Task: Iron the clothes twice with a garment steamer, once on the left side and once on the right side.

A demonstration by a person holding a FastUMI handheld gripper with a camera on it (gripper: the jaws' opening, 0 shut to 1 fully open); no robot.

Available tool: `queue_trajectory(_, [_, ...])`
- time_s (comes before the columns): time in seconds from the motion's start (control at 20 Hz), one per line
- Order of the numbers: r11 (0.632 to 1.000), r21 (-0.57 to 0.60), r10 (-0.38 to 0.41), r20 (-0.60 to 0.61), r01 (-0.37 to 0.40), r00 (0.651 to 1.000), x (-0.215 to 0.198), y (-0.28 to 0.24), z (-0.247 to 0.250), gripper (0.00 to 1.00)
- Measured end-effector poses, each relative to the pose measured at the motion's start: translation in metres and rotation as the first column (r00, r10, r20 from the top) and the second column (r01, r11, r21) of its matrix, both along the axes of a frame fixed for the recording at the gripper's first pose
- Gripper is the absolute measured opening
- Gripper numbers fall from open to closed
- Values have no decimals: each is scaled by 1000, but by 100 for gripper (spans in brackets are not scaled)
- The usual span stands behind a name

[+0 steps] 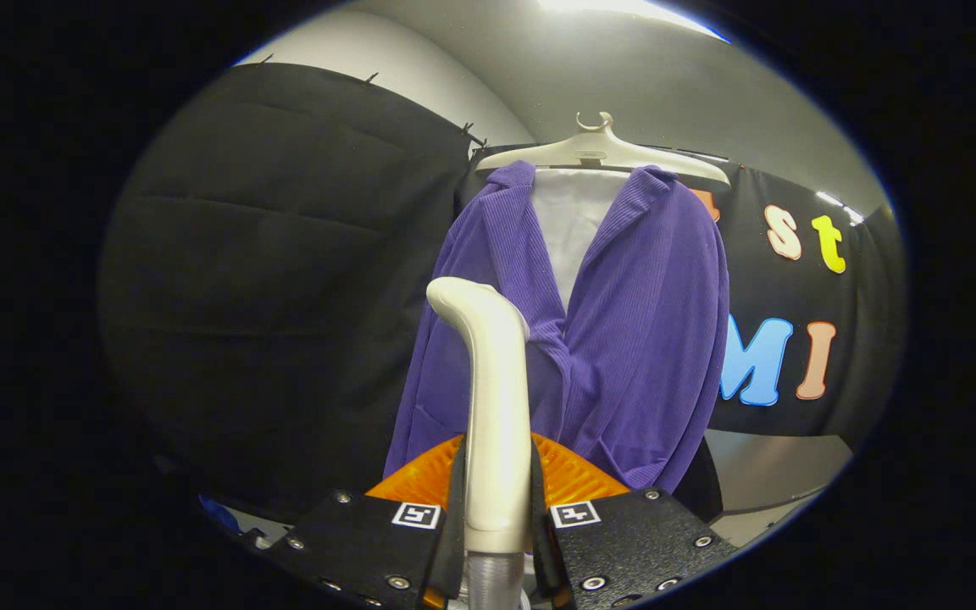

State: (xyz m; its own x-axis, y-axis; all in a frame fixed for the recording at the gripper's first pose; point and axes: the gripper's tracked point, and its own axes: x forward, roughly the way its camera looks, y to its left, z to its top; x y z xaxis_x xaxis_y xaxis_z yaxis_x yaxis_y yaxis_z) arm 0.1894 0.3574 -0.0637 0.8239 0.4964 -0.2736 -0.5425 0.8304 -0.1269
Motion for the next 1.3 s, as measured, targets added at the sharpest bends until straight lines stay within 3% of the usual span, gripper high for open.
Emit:
queue_trajectory(0.6, [995,-101,-5,-142,-9,990,-35,-13,-86,33])
queue_trajectory(1.3, [974,-221,-17,-316,-57,948,-76,-39,-196,33])
